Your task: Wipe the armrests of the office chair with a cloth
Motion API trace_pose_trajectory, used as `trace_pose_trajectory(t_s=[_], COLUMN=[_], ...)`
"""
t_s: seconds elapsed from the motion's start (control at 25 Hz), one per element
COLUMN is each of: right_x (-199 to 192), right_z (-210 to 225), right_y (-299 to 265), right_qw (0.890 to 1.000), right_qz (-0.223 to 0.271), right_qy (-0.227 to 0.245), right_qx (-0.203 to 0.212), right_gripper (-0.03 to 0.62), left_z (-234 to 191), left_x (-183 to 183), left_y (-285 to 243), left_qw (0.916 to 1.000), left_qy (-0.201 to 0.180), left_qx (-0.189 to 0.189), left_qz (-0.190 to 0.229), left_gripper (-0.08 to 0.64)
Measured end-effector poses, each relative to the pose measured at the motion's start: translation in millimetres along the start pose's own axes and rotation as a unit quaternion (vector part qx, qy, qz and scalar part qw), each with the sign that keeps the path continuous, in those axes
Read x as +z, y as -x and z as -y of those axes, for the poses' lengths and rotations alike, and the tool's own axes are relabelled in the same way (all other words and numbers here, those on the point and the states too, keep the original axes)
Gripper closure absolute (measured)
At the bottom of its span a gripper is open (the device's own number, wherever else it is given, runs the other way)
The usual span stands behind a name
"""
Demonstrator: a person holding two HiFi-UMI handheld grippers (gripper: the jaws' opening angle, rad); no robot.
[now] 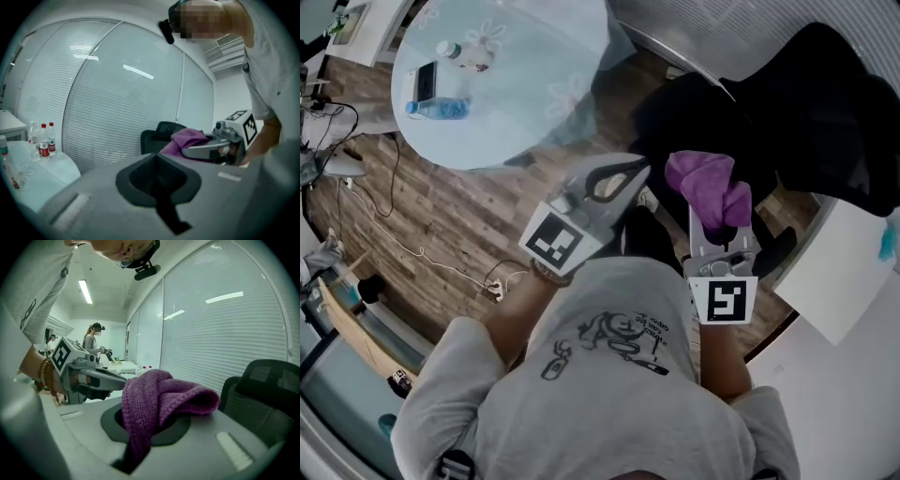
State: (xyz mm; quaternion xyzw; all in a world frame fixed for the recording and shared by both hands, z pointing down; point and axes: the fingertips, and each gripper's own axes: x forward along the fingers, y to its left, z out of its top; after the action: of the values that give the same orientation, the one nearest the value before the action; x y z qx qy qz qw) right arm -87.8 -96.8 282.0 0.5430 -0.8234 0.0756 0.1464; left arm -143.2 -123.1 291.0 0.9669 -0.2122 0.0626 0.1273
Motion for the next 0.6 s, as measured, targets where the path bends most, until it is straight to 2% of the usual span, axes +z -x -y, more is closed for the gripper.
trace_pose_trajectory(t_s=[0.6], right_x=[-71.6], right_z=[24.8], right_y=[-78.3], right_qw=[0.999], right_qz=[-0.018], right_qy=[-0.004], right_qx=[0.032], right_gripper=[0.560], left_z=[-62.3], left_x=[-69.9], left_y=[-45.4], left_qw=[0.9991], left_qy=[0.013], left_qx=[0.039], left_qz=[-0.013], left_gripper=[0.560])
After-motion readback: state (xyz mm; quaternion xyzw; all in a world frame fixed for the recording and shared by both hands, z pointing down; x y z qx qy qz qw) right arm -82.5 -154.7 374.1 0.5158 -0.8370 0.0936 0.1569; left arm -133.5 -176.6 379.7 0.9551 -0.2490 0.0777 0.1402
